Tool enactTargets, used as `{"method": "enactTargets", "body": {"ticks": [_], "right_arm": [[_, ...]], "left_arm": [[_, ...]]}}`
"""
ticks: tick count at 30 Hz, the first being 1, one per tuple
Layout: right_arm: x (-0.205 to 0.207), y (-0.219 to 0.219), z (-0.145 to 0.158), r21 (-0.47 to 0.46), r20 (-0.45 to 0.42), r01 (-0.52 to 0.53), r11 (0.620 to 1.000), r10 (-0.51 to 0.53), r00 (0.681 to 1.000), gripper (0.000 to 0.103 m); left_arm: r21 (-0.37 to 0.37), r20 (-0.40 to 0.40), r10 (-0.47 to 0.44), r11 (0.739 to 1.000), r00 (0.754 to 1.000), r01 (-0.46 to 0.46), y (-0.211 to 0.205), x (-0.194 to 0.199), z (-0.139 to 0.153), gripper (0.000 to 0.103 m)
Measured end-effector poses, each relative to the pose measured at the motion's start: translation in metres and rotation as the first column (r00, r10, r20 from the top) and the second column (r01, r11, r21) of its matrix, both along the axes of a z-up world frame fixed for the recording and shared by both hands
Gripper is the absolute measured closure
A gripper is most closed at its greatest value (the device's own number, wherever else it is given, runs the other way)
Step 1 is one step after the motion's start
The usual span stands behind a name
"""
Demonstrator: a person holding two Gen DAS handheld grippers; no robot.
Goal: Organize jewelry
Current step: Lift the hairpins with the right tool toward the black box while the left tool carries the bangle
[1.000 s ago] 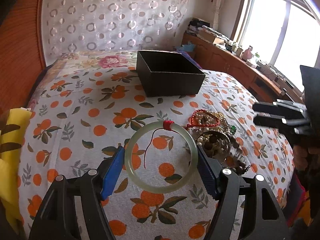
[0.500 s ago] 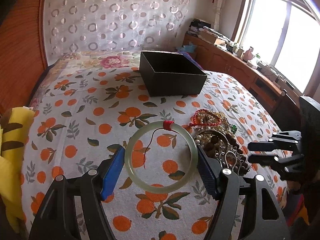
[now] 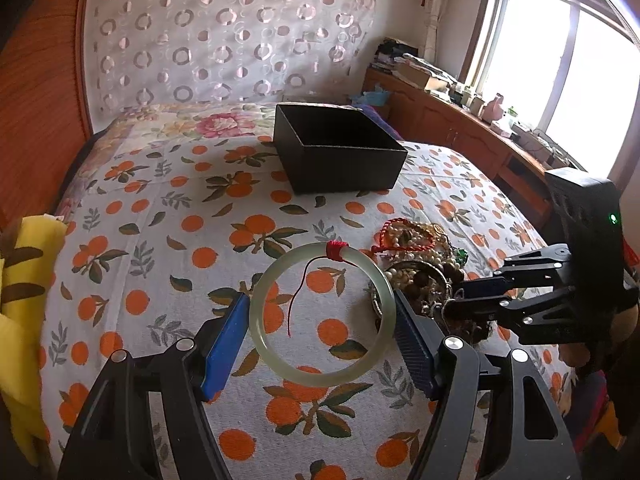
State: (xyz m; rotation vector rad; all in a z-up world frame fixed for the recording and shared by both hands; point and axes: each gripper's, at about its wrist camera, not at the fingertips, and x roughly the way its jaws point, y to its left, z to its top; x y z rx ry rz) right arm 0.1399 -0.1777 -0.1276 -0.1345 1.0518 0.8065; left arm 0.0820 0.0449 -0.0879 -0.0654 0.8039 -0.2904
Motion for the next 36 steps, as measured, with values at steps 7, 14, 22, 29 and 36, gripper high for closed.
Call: {"method": "enactTargets", "body": {"ticks": [7, 14, 22, 29, 36], "right_arm": [[0.013, -0.020, 0.004, 0.115, -0.086, 0.060, 0.992, -0.050, 0.995, 0.089], [0.007, -0.025, 0.034, 0.161, 0.001, 0.072, 0.984, -0.073, 0.997, 0.094], [-0.009, -0.009, 0.081, 0.070, 0.262, 0.045, 0.997, -0.062, 0.963, 0.094], [-0.005, -0.010, 0.108, 0.038, 0.371, 0.066, 0.997, -0.075, 0.926, 0.094], [0.019, -0.029, 0.101, 0.045, 0.363, 0.118, 0.992, -0.126, 0.923, 0.094]], "left_arm": [[-0.002, -0.004, -0.002, 1.000, 1.000, 0.002, -0.002, 0.000, -0.002, 0.035], [0.000, 0.002, 0.006, 1.000, 1.000, -0.006, 0.001, -0.001, -0.002, 0.035], [-0.003, 0.009, 0.016, 1.000, 1.000, -0.016, 0.005, -0.002, 0.003, 0.035], [0.001, 0.028, 0.012, 1.000, 1.000, -0.012, 0.003, -0.001, 0.011, 0.035], [0.021, 0.055, -0.010, 1.000, 0.998, 0.009, -0.007, 0.011, 0.025, 0.035]]}}
